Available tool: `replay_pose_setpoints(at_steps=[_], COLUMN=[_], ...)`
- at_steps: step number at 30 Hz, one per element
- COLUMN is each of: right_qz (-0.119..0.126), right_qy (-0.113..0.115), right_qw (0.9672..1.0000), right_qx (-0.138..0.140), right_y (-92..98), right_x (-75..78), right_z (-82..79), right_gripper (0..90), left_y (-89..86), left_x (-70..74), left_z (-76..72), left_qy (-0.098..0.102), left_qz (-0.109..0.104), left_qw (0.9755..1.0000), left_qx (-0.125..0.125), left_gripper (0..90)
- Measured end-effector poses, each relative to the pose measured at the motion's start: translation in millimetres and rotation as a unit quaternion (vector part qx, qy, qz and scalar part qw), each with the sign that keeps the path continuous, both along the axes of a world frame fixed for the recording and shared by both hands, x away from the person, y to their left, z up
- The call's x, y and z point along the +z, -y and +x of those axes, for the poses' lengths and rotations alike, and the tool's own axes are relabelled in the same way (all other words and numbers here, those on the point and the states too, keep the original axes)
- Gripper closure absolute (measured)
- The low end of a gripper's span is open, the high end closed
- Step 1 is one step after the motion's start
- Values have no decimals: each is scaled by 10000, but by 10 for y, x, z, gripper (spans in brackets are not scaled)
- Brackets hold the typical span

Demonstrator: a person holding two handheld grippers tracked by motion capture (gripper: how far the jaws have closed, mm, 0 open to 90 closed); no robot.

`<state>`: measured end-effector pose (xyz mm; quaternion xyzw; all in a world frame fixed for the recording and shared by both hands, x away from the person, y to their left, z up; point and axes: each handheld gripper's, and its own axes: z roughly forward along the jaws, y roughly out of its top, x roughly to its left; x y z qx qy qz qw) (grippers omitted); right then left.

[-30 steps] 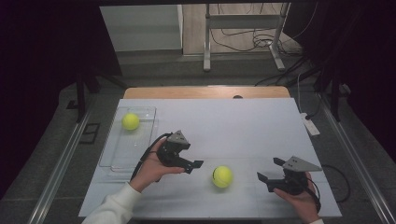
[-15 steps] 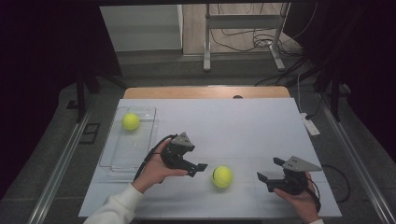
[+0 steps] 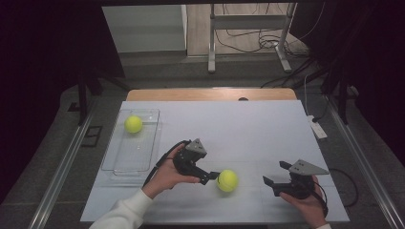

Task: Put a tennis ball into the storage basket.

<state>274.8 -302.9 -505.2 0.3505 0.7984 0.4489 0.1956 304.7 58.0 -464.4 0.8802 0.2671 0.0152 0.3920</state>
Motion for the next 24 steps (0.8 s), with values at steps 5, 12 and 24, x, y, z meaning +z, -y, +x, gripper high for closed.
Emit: replay_pose_setpoints(at_steps=[5, 12, 24], right_qz=[-2, -17, 0], right_qy=[-1, -6, -5], right_qw=[10000, 10000, 10000], right_qx=[-2, -10, -49], right_y=[0, -1, 6], right_x=[0, -3, 0], right_z=[1, 2, 4], right_gripper=[121, 121, 121], left_y=[71, 187, 310], left_x=[-4, -29, -99], left_z=[-7, -15, -16], left_qy=[-7, -28, -99], left_qz=[38, 153, 322], left_qw=[10000, 9997, 9990], left_qx=[-76, -161, -301], left_gripper=[108, 93, 76])
